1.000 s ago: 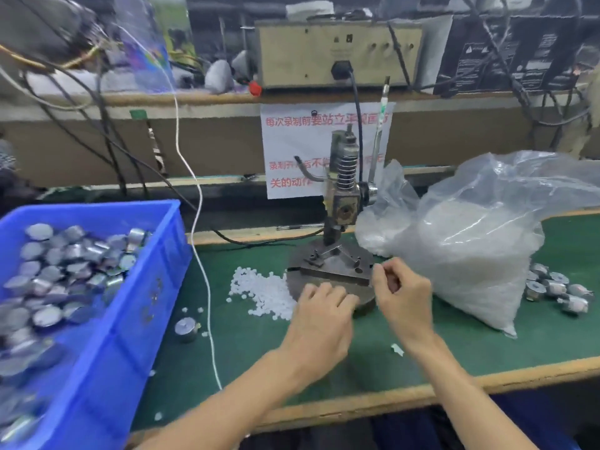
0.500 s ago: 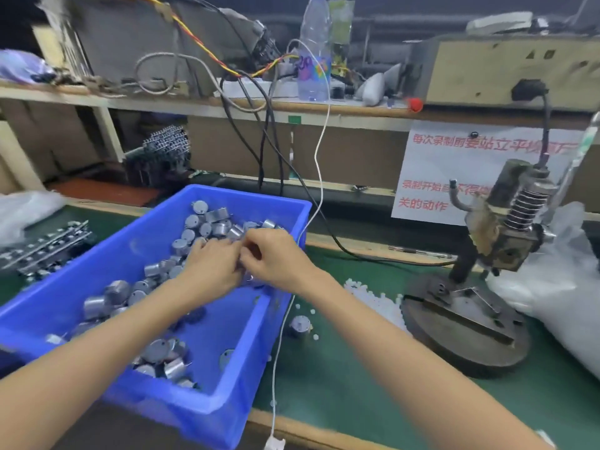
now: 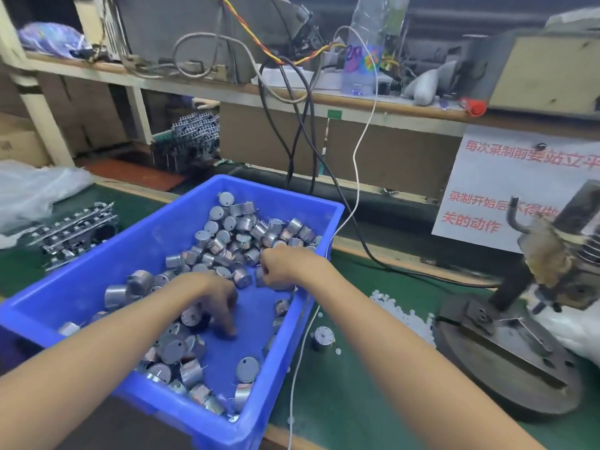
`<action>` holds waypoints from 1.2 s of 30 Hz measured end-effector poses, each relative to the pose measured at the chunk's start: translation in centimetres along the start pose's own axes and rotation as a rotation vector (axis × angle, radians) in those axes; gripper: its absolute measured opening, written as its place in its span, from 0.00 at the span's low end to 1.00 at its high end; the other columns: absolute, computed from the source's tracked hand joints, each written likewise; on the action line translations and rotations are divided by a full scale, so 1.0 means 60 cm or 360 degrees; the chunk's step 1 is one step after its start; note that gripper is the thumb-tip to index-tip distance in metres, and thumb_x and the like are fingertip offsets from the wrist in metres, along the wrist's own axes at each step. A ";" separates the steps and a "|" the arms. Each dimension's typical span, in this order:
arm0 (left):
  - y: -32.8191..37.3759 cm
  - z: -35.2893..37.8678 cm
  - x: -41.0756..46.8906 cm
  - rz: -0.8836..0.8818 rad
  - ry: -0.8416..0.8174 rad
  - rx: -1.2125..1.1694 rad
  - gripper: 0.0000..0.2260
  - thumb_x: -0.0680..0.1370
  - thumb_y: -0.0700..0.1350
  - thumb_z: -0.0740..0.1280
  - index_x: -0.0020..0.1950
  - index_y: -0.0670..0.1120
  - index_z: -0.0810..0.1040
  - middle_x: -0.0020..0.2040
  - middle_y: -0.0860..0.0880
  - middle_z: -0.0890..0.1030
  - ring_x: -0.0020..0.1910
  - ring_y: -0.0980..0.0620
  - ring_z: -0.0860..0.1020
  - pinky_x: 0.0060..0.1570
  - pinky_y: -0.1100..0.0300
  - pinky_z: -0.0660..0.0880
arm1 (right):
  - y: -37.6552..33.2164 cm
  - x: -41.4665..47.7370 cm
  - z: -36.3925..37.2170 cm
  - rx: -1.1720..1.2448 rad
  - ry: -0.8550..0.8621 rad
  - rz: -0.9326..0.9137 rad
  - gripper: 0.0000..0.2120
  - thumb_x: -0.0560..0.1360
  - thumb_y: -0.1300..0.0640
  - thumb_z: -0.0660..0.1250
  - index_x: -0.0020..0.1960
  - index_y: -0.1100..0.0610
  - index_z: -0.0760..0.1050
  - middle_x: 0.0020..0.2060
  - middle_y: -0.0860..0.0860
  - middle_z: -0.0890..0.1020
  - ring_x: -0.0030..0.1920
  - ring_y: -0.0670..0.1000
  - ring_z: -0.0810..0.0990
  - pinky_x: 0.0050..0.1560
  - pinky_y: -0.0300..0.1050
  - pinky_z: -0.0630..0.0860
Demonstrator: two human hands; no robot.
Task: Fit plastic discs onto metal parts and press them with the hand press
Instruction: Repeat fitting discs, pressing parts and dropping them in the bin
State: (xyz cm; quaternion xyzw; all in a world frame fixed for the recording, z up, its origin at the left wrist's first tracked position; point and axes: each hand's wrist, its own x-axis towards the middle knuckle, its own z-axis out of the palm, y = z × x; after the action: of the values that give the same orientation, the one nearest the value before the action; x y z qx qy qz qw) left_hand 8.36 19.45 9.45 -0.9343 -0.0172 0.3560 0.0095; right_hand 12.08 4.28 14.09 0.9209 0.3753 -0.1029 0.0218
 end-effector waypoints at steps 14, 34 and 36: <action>0.049 -0.067 -0.097 0.0508 0.1199 -0.1645 0.05 0.76 0.37 0.67 0.43 0.43 0.73 0.36 0.47 0.78 0.30 0.59 0.77 0.30 0.67 0.75 | 0.006 -0.032 -0.010 0.0832 0.0662 -0.0041 0.13 0.81 0.55 0.51 0.47 0.59 0.71 0.47 0.59 0.79 0.49 0.60 0.76 0.46 0.52 0.72; 0.427 0.048 0.012 0.0498 0.1204 -0.1177 0.07 0.76 0.38 0.63 0.53 0.42 0.77 0.53 0.44 0.78 0.52 0.45 0.76 0.51 0.57 0.71 | 0.234 -0.340 0.252 0.1592 0.0888 0.0641 0.08 0.77 0.60 0.66 0.56 0.55 0.75 0.51 0.56 0.77 0.43 0.43 0.79 0.47 0.41 0.79; 0.410 0.081 0.032 0.0447 0.1122 -0.1107 0.07 0.74 0.41 0.68 0.51 0.42 0.77 0.50 0.44 0.76 0.50 0.46 0.76 0.50 0.57 0.71 | 0.225 -0.359 0.279 0.1512 0.0955 0.0580 0.06 0.77 0.59 0.65 0.51 0.49 0.73 0.47 0.56 0.77 0.42 0.48 0.79 0.46 0.46 0.77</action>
State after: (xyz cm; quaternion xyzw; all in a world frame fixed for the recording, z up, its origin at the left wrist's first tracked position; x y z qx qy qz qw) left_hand 7.15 -5.01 3.82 -0.9387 -0.0046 -0.0096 -0.3445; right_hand 3.54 -22.15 1.63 0.8682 0.1137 0.0107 -0.4829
